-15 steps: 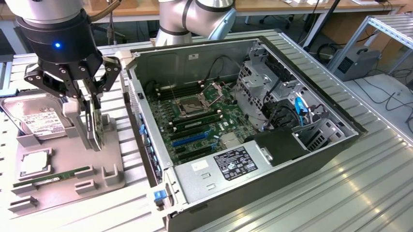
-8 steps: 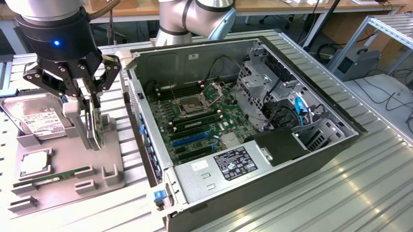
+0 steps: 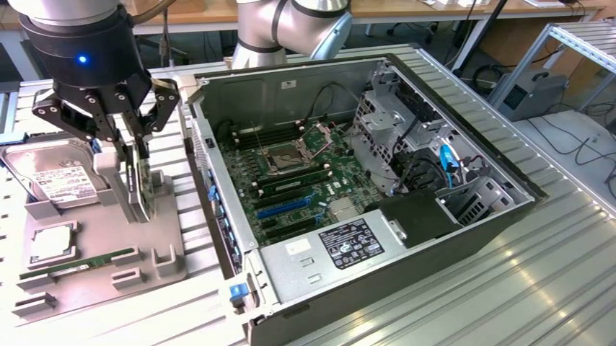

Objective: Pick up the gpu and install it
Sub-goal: 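Pick up the gpu and move the gpu toward the slot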

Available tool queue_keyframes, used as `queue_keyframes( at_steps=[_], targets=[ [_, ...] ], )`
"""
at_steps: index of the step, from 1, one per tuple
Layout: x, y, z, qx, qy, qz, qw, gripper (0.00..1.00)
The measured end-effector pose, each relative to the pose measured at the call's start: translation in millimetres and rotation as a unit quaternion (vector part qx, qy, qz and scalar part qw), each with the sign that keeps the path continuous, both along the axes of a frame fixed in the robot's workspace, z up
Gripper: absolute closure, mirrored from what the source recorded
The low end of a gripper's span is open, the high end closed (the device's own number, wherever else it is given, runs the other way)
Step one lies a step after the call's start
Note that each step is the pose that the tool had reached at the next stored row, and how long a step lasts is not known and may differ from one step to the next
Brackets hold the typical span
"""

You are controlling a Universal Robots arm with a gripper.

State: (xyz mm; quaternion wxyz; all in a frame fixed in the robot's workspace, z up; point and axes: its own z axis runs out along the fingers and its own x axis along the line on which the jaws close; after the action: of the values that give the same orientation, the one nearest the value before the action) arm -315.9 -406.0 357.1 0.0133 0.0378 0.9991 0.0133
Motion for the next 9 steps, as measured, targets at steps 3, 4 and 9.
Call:
queue_keyframes(
  at_steps=[3, 4, 9],
  targets=[
    [0.0, 0.0, 1.4, 0.0, 0.0, 0.0, 1.0, 0.73],
    [0.0, 0.0, 1.7, 0.0, 0.0, 0.0, 1.0, 0.73],
    [0.0, 0.0, 3.8, 0.0, 0.0, 0.0, 1.0, 0.73]
  ],
)
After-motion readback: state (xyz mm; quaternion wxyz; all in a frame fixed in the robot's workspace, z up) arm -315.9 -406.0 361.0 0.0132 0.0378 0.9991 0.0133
